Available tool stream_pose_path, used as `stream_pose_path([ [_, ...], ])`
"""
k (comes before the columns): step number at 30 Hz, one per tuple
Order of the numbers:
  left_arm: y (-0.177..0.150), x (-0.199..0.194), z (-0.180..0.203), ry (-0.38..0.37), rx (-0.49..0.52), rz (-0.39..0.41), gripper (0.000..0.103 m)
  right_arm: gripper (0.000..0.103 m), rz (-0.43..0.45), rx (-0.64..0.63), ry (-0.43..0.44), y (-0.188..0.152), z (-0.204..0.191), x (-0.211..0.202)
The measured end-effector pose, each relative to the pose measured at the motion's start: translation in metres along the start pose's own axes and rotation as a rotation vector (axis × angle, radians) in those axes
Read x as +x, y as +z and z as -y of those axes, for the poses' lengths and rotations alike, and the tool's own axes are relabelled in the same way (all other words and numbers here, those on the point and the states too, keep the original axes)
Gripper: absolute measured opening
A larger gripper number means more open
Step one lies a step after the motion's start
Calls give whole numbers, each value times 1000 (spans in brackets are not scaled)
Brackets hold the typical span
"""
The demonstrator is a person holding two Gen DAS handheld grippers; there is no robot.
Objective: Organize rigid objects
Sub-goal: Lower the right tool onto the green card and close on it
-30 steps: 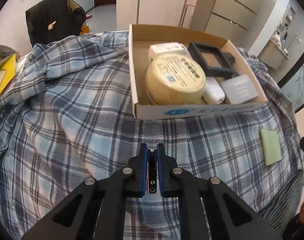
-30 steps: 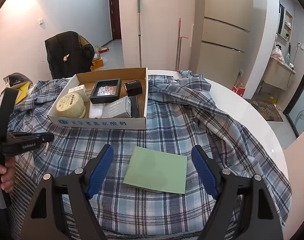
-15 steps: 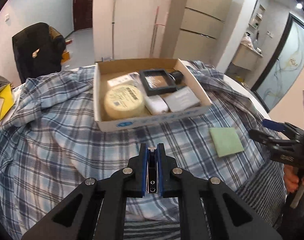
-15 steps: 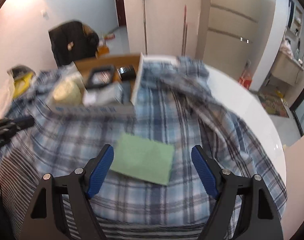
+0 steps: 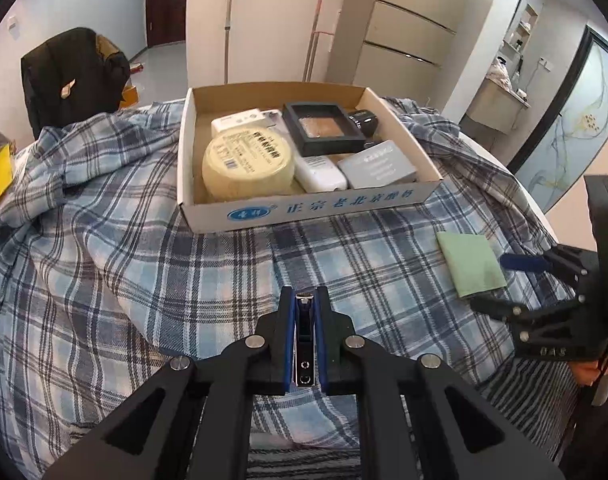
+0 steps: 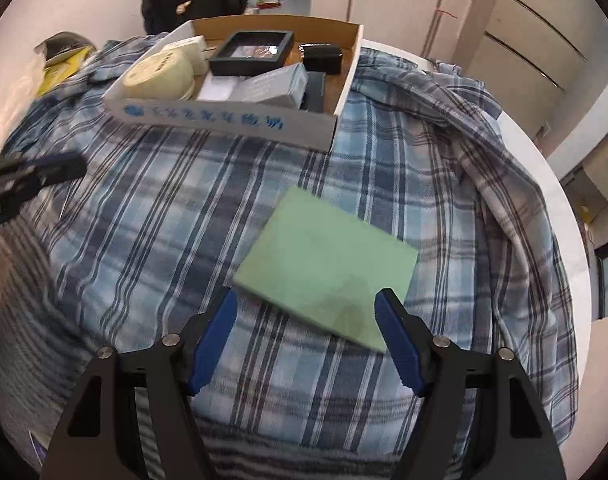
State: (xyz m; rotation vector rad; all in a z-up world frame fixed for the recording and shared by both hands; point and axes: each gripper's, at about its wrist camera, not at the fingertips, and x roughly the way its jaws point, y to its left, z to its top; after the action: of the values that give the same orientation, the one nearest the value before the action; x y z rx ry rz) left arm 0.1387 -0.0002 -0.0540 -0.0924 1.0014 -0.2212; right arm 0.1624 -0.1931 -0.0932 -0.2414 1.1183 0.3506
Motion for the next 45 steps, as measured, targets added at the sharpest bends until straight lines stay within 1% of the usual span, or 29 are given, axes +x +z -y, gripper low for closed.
stream_pose_path([
  [4,1,4,-8,-39,-40,-24,10,71,27,-21,-79,21,-1,5],
  [7,1,5,-11,-26,-46,-23,10,71,12,-29,-107,34,2,12],
  [8,1,4,-12,-27,-42,-23,10,71,19,-12,-90,35,5,9],
  [9,1,4,-11,-31,-40,-23,10,71,42,1,-34,33,7,2],
  [10,1,4,-11,-32,-39,-23,10,71,56,-8,21,31,7,-5],
  [11,1,5,-11,-32,-40,-22,10,71,54,-32,53,29,6,-9],
  [12,1,5,-11,-33,-40,-24,10,71,41,-70,60,26,2,-12],
  [13,0,6,-11,-36,-44,-29,10,71,31,-101,31,21,0,-14],
  [14,-1,7,-14,-47,-62,-38,10,71,33,-111,-3,19,-1,-15],
  [15,-2,8,-16,-56,-79,-45,10,71,32,-115,-18,15,-2,-15],
  [16,-4,8,-18,-59,-92,-47,10,71,13,-125,-12,12,-2,-13],
  [17,-5,8,-19,-47,-87,-38,10,71,-8,-133,0,11,-2,-10],
  [19,-6,7,-17,5,-55,-11,10,71,-31,-136,11,7,-2,-3],
  [20,-6,8,-16,19,-50,-4,10,71,-34,-136,5,6,-1,0],
  [24,-7,15,-14,24,-44,-15,10,71,-80,-132,1,9,-1,13],
  [27,-8,21,-15,40,-37,-25,10,71,-96,-99,8,17,4,21],
  [32,-9,26,-17,4,-54,-59,10,71,-91,-38,29,40,17,31],
  [34,-9,26,-15,4,-48,-56,10,71,-94,-28,50,48,20,36],
  [36,-10,26,-14,4,-43,-57,10,71,-96,-18,53,56,26,40],
  [39,-10,26,-14,-1,-43,-60,10,71,-72,18,42,65,36,40],
  [42,-9,28,-13,-3,-40,-63,10,71,-39,40,59,73,47,41],
  [45,-10,28,-12,-3,-36,-63,10,71,-41,46,64,79,56,47],
])
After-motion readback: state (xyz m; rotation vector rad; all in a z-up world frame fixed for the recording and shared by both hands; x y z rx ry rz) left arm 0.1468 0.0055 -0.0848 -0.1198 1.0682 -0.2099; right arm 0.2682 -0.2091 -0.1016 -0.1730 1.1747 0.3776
